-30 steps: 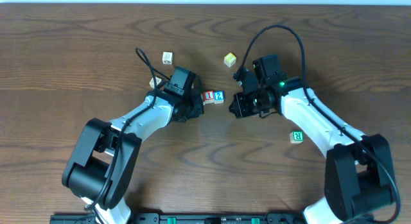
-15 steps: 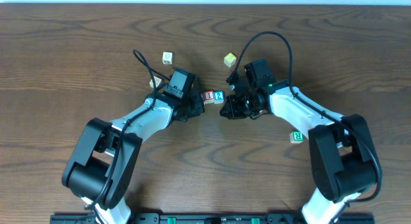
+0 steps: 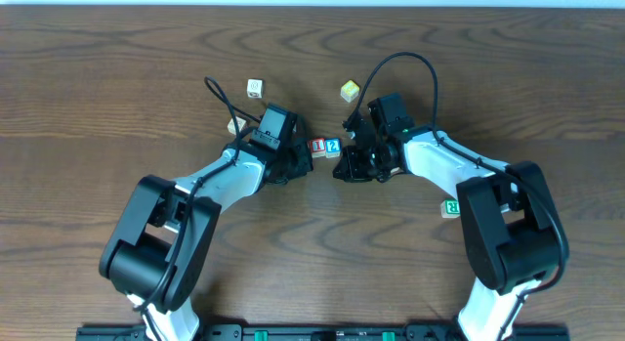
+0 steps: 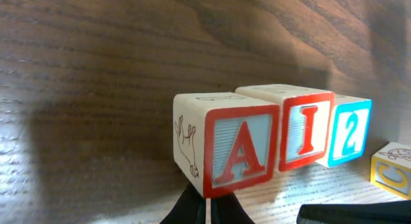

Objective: Spell out Ai2

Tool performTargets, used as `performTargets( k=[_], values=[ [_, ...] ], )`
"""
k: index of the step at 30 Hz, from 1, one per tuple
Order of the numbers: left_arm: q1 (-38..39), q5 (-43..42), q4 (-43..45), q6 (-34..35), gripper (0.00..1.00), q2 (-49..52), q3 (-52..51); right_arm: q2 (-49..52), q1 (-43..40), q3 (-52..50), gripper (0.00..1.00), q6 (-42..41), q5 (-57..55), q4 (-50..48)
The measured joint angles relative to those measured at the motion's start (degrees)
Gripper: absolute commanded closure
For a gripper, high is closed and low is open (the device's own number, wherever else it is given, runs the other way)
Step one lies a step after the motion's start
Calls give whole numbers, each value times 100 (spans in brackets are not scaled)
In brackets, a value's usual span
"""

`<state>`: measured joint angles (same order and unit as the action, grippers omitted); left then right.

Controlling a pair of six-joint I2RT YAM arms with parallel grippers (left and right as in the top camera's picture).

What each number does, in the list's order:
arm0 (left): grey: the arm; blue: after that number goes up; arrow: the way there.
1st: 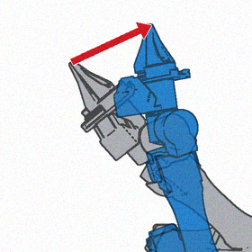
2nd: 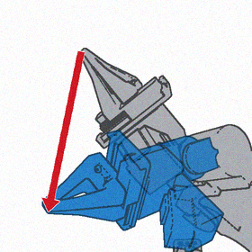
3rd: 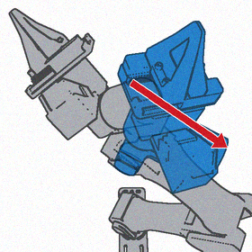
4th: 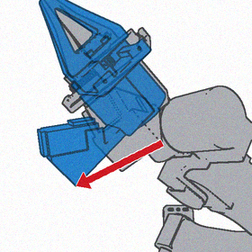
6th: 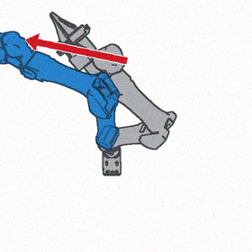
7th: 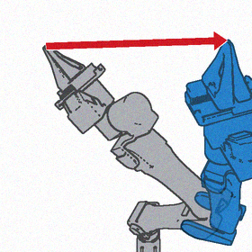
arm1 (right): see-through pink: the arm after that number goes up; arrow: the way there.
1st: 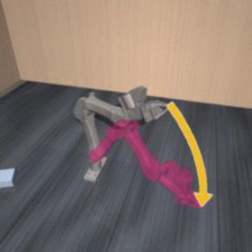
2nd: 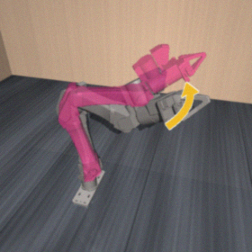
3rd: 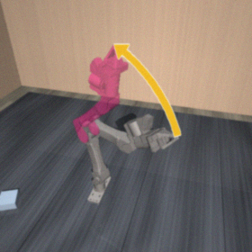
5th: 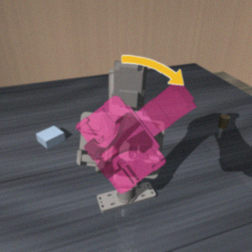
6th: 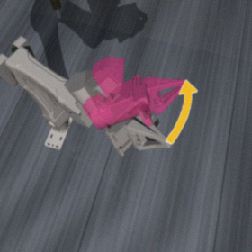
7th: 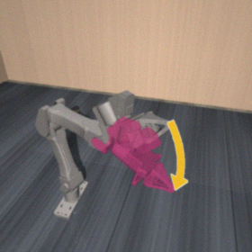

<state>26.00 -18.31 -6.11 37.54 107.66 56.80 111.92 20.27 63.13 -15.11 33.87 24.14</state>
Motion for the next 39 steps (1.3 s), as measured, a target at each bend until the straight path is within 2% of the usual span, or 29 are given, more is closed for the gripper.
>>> performTargets(
  k=[30, 39],
  values=[
    [0, -107, 280, 20, 94, 114, 0, 96, 2, 0, 98, -254, -282, -387],
    [-2, -116, 299, 20, 94, 122, 0, 96, 238, 0, 98, -398, -387, -437]
  ],
)
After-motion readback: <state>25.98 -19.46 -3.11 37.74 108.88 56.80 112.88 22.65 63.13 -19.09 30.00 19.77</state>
